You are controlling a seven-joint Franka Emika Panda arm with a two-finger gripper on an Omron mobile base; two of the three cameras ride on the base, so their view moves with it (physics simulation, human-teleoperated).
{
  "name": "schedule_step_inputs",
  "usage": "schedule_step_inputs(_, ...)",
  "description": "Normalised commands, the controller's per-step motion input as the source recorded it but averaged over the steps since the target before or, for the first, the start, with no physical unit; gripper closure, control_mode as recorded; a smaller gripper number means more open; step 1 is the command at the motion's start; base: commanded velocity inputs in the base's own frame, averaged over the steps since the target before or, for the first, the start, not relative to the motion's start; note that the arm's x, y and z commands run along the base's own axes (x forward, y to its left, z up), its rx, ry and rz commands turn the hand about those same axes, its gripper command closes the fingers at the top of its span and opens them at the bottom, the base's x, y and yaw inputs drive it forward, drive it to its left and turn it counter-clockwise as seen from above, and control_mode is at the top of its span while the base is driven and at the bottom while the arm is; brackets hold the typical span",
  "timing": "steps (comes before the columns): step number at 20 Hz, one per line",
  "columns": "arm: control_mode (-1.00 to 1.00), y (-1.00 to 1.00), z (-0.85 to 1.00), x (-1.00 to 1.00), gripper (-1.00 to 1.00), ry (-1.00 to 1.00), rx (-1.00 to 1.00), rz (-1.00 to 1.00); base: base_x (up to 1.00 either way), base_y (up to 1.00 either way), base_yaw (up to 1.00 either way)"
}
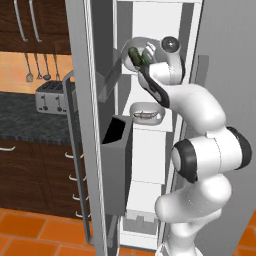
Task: Take the meat container that has the fish and place it on the second highest rack of the freezer. Then take the vegetable container that has the broccoli and cucumber and place it on the highest rack of the freezer.
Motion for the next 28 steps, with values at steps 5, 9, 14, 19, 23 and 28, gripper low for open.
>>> schedule_step_inputs(5, -1.0, 0.0, -0.11, 0.66, 1.0, 0.06, -0.01, 0.0, 0.0, 0.0, 0.0)
schedule_step_inputs(9, -1.0, 0.11, -0.11, 0.4, -1.0, 0.0, -0.05, -0.01, 0.0, 0.0, 0.0)
schedule_step_inputs(14, -1.0, 0.21, 0.0, 0.09, -1.0, -0.03, -0.04, -0.03, 0.0, 0.0, 0.0)
schedule_step_inputs(19, -1.0, 0.09, 0.0, -0.15, -1.0, -0.01, 0.0, -0.09, 0.0, 0.0, 0.0)
schedule_step_inputs(23, -1.0, 0.02, 0.0, -0.43, -1.0, -0.08, 0.0, -0.1, 0.0, 0.0, 0.0)
schedule_step_inputs(28, -1.0, 0.0, 0.0, 0.02, -1.0, -0.01, 0.0, -0.09, 0.0, 0.0, 0.0)
